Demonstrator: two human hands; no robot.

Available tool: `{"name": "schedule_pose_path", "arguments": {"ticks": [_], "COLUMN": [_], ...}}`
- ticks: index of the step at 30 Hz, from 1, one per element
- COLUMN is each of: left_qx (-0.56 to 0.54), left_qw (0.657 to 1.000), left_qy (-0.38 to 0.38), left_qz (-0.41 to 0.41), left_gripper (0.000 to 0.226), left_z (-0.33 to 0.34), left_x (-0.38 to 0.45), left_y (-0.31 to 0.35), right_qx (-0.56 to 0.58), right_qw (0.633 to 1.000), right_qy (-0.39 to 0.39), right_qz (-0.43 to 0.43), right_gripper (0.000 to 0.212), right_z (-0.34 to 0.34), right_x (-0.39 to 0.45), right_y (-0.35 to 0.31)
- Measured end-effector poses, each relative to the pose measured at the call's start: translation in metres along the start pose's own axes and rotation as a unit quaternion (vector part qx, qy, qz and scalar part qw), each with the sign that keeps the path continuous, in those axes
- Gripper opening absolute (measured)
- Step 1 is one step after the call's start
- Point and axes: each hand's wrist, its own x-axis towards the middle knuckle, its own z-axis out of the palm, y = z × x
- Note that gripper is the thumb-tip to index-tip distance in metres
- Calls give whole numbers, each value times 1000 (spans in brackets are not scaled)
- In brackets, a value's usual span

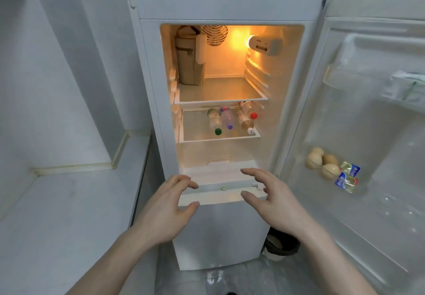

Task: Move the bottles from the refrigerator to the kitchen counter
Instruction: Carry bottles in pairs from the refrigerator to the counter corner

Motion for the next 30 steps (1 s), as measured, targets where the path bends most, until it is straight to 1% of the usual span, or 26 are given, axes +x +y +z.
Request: {"name": "schedule_pose_path", "arguments": {"ticks": [11,16,22,27,30], "left_qx": [15,14,14,32,53], "left_qw": [998,994,987,975,970], "left_qy": [-33,-54,-97,-147,-166], "left_qz": [-56,-97,-129,-165,-167], "left_gripper": [47,56,68,76,83], "left_z": [33,60,96,126,138], "left_x": [164,243,312,358,379], "left_y": [-21,-32,-46,-59,-68], "right_qx": [16,29,58,51,44], "right_qw": [998,998,997,997,997], "right_qy": [-53,-51,-48,-43,-42], "right_qz": [-1,1,16,44,55], "right_gripper": [54,57,58,63,64], "right_z": [-9,-6,12,23,30], "right_x": [170,240,282,307,322], "right_y": [56,83,101,116,121]}}
